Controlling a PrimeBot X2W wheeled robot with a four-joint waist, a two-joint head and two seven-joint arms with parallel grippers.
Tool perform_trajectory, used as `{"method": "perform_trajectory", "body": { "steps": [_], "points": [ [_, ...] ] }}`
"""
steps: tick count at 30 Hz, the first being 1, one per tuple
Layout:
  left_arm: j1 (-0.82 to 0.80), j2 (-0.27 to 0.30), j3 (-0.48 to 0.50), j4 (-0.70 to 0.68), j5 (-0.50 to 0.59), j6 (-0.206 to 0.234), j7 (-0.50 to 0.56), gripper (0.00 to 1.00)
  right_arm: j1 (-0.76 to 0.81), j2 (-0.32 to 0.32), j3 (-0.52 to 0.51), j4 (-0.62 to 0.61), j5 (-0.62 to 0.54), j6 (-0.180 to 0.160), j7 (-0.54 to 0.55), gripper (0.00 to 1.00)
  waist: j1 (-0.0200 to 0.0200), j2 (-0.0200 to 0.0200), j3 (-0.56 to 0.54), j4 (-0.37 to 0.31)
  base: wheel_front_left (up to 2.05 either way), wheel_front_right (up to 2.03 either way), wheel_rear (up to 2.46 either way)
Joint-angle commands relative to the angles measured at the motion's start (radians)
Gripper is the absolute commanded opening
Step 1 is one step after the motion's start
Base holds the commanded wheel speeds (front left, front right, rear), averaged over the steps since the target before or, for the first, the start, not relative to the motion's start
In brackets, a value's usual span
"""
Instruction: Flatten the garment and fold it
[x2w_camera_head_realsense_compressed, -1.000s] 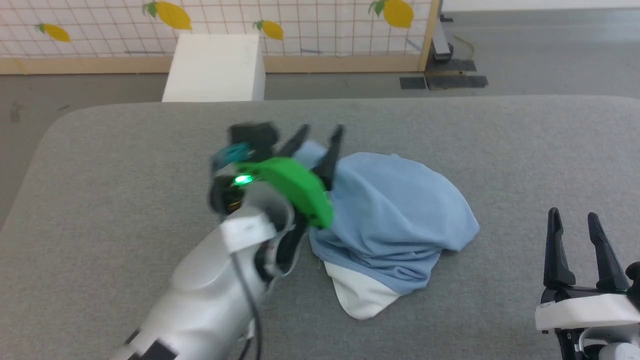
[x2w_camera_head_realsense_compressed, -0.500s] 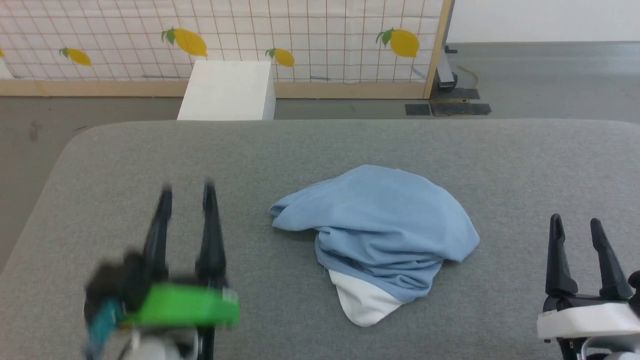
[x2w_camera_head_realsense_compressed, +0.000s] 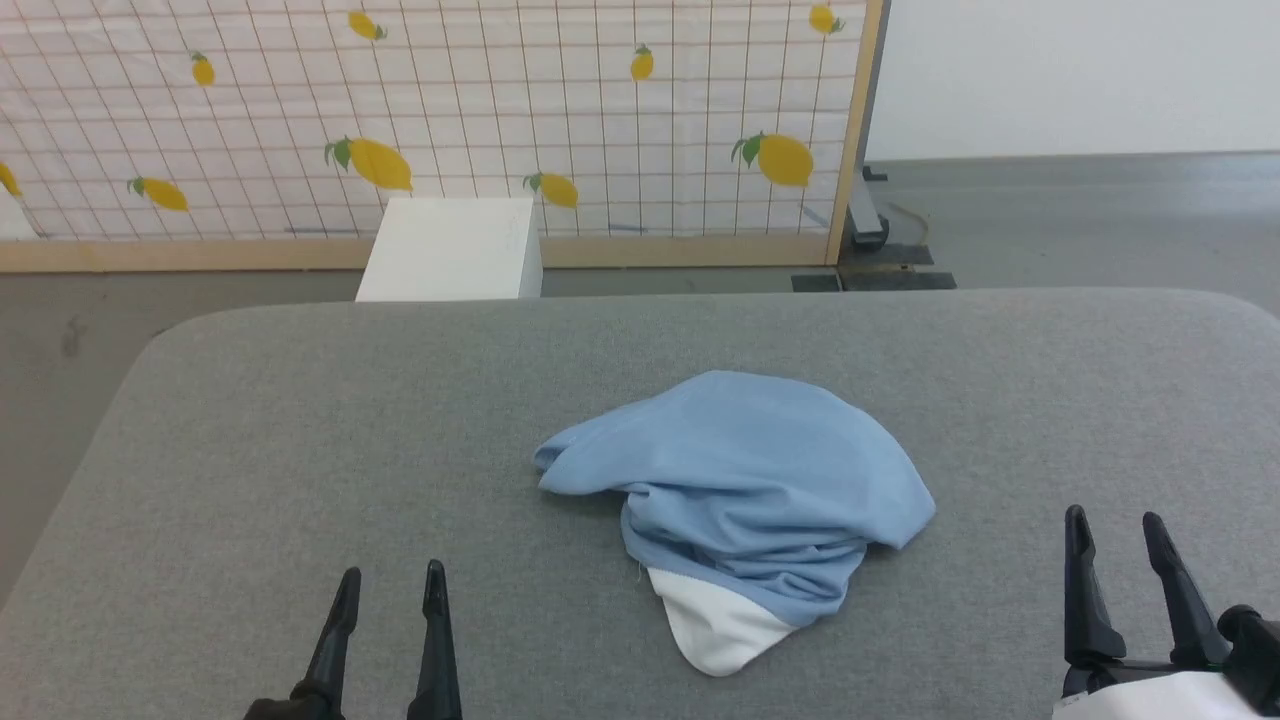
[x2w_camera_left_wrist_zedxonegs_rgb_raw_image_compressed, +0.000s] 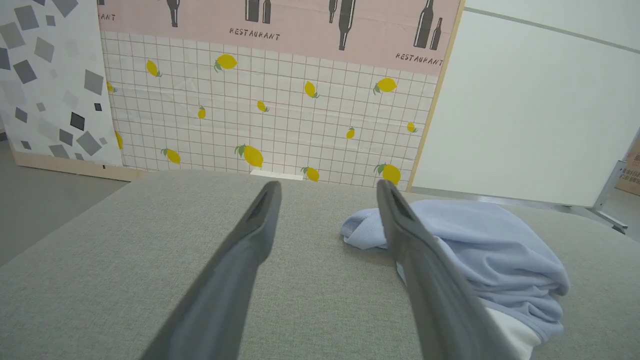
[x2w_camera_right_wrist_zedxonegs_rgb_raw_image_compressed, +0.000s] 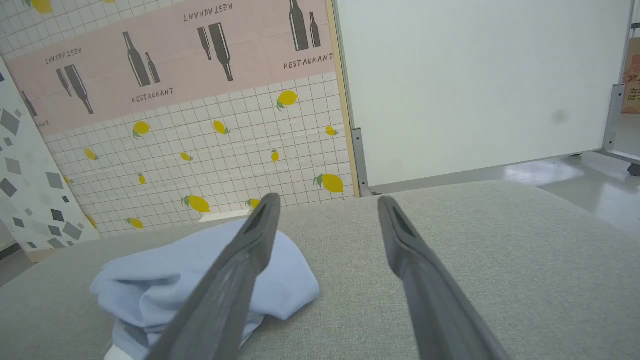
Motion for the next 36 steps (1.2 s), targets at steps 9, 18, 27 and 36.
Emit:
{"method": "perform_trajectory", "body": {
  "steps": [9, 18, 27, 36],
  "points": [
    [0.014, -0.018, 0.032, 0.005, 0.039, -0.048, -0.004, 1.0, -0.093, 0.0, 0.023, 0.026, -0.027, -0.002, 0.055, 1.0, 0.0, 0.0, 0.013, 0.019, 0.0, 0.0, 0.0],
    [-0.007, -0.019, 0.017, 0.017, 0.027, -0.05, -0.004, 1.0, -0.324, -0.101, 0.145, 0.143, 0.015, -0.002, 0.46, 1.0, 0.0, 0.0, 0.039, 0.057, 0.0, 0.0, 0.0],
    [-0.047, -0.019, -0.015, 0.017, 0.027, -0.055, -0.004, 1.0, -0.496, -0.216, 0.286, 0.371, 0.055, -0.002, 0.671, 1.0, 0.0, 0.0, 0.07, 0.115, 0.0, 0.0, 0.0],
    [-0.051, -0.019, -0.054, 0.041, 0.03, -0.069, -0.004, 1.0, -0.541, -0.226, 0.299, 0.641, 0.005, -0.002, 0.648, 0.73, 0.0, 0.0, 0.074, 0.181, 0.0, 0.0, 0.0]
  ]
}}
